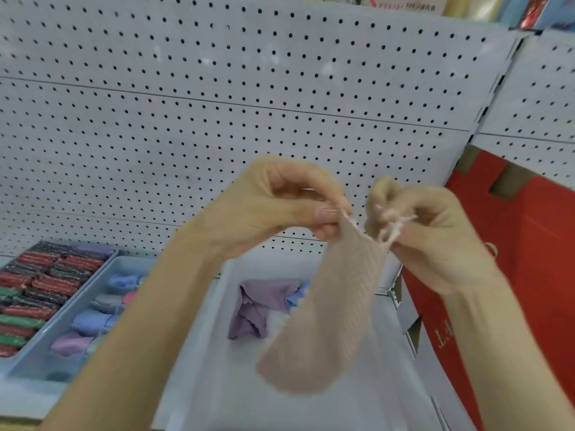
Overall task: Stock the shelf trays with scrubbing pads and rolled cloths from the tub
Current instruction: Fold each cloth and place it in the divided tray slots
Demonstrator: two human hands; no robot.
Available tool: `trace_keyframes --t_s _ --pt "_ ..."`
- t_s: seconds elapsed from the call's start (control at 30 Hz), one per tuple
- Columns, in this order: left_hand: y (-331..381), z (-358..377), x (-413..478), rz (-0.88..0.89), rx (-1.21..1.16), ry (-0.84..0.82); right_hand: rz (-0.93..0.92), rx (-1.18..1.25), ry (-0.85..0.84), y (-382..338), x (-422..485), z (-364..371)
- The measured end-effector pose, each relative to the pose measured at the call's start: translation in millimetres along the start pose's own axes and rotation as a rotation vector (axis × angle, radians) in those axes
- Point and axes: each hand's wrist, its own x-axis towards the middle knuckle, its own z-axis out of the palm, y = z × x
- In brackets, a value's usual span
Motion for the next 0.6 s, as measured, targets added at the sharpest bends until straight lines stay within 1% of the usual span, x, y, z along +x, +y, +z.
trace_keyframes --t_s 0.07,0.13,0.2,0.27,0.33,0.4,0.5,0.6 --pt "-11 9 11 0.017 -0.106 0.028 -0.077 0.058 0.088 11 11 17" --pt "-21 15 16 0.039 -0.183 0.097 -0.07 0.121 0.224 19 15 28" --pt "-29 18 16 0.045 -0.224 0.184 -0.052 0.135 0.306 23 14 30" --pt "-33 24 17 0.008 -0.253 0.306 -0.062 0.069 0.321 24 11 29" --pt "-33 31 17 -0.077 -0.266 0.433 -0.058 -0.063 0.316 23 9 30" --pt "-34 37 15 -0.161 -0.318 0.504 -0.045 -0.18 0.341 25 7 30" --pt "-44 41 10 -0.25 -0.381 0.545 -0.002 -0.275 0.453 28 7 30" --pt "-59 37 2 -0.263 -0.347 0.504 0.034 -0.323 0.544 30 7 26"
